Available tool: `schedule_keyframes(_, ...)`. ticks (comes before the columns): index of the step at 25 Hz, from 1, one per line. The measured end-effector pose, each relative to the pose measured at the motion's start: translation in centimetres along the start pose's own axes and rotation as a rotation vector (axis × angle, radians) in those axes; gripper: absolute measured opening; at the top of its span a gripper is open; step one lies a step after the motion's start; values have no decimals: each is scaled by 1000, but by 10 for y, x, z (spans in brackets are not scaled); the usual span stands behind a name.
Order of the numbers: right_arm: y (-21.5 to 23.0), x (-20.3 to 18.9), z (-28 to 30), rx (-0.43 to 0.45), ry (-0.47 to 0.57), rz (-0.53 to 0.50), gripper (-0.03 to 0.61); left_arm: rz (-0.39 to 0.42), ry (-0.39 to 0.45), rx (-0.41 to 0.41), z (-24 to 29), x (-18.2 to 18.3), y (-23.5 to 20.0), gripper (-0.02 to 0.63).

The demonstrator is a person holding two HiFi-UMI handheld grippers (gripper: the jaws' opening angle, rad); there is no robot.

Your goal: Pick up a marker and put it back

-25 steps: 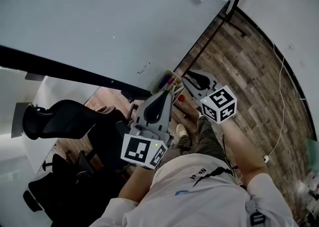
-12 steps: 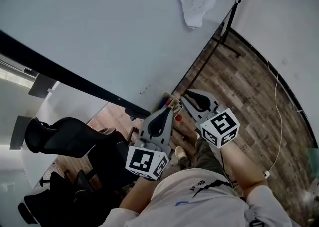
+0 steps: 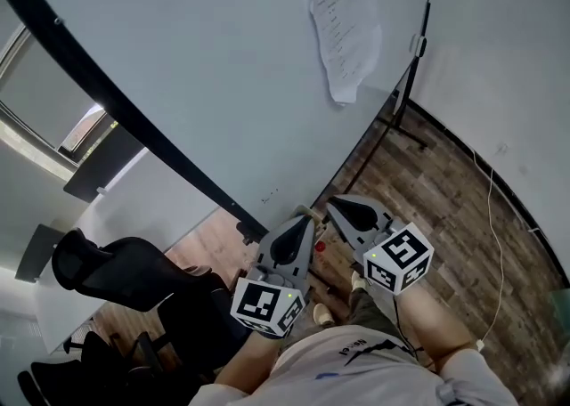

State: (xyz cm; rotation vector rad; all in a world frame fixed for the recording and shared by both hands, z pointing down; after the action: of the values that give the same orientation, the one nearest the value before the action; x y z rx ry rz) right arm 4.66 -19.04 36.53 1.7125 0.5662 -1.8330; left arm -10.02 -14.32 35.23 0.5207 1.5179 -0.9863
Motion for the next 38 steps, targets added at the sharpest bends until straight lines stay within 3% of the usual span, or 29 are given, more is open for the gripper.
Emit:
schedule_keyframes(11,-14,29,-7,3,39,-4,14,17,26,-36,-5,21,8,11)
schedule_keyframes(38,-8,17,-3,-2,-3,-2,14,-25,15,-32,4,11,0,11)
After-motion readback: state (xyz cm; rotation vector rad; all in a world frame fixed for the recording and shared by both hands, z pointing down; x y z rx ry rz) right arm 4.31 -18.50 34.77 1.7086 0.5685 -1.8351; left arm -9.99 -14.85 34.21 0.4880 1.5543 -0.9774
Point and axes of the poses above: the fingertips, and each gripper's own axes: z forward along the fingers, y to its right, x out of its top, the point moved 8 cm from there along -z, backward along the fingers, and after that the axes turned 8 degrees about -z, right-handed, at the moved point
